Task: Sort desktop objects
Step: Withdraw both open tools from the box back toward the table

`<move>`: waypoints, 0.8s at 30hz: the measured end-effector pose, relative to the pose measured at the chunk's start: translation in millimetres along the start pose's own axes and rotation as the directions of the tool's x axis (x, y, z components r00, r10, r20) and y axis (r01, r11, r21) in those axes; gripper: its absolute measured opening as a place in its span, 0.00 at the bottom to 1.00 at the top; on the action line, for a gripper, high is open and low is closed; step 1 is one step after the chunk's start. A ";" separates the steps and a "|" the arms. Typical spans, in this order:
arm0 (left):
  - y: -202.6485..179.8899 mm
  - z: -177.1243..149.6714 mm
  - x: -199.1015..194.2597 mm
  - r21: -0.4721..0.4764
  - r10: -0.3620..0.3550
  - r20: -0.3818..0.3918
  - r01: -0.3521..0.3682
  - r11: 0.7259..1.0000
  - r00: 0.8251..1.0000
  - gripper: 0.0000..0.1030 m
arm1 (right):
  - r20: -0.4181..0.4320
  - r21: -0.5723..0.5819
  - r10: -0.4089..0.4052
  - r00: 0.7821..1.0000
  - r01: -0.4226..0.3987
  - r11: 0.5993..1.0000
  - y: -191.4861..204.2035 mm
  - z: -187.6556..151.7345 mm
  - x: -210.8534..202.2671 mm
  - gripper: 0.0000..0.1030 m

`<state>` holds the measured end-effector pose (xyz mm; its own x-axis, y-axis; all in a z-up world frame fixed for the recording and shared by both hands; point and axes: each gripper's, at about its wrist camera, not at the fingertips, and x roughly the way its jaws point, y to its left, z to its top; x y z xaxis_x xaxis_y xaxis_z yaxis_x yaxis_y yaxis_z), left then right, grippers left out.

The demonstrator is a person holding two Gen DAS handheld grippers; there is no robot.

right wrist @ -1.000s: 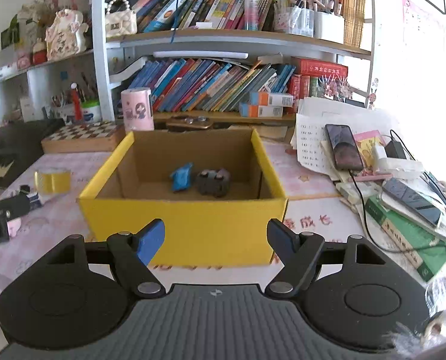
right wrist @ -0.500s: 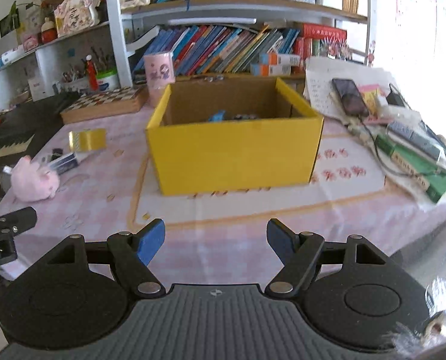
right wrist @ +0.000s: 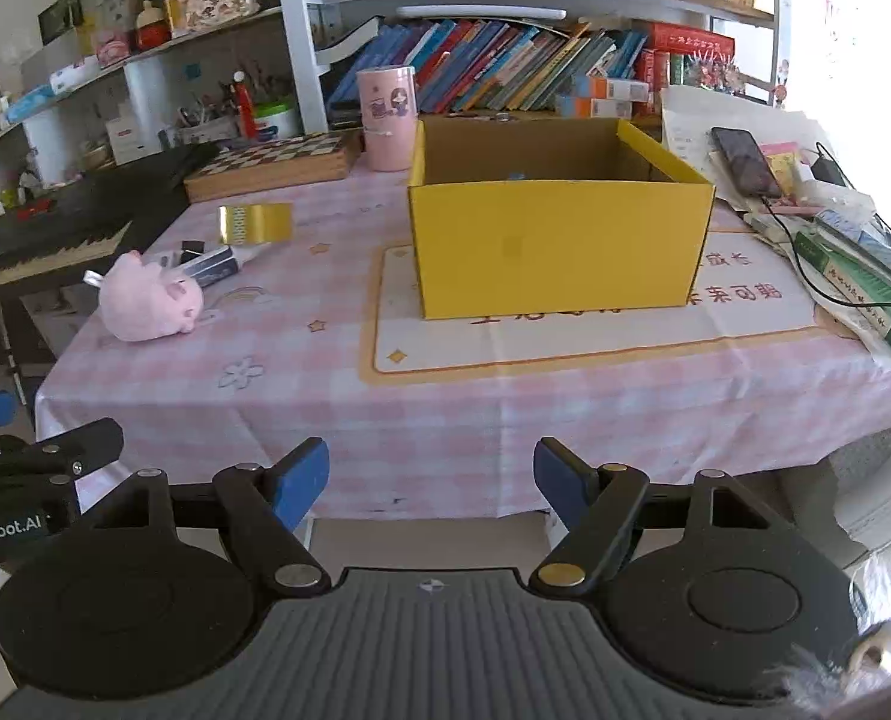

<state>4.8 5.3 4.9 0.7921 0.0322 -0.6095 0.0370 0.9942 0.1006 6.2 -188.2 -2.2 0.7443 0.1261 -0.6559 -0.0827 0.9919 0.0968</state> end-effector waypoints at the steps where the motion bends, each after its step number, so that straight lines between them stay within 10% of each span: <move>1: 1.4 -0.9 -0.9 0.000 0.002 -0.001 -0.002 1.000 1.000 0.87 | 0.000 0.000 0.002 1.000 -0.002 1.000 2.0 -0.4 -0.7 0.72; 24: 37.1 -9.3 -12.6 -0.071 0.071 0.009 -0.070 0.995 0.997 0.88 | -0.006 -0.094 0.060 0.998 -0.060 0.994 40.0 -1.9 -1.2 0.73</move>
<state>-9.4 42.7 9.0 0.7982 0.1018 -0.5937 -0.0620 0.9943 0.0872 0.8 -148.6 1.0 0.7339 0.1853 -0.6535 -0.1893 0.9797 0.0653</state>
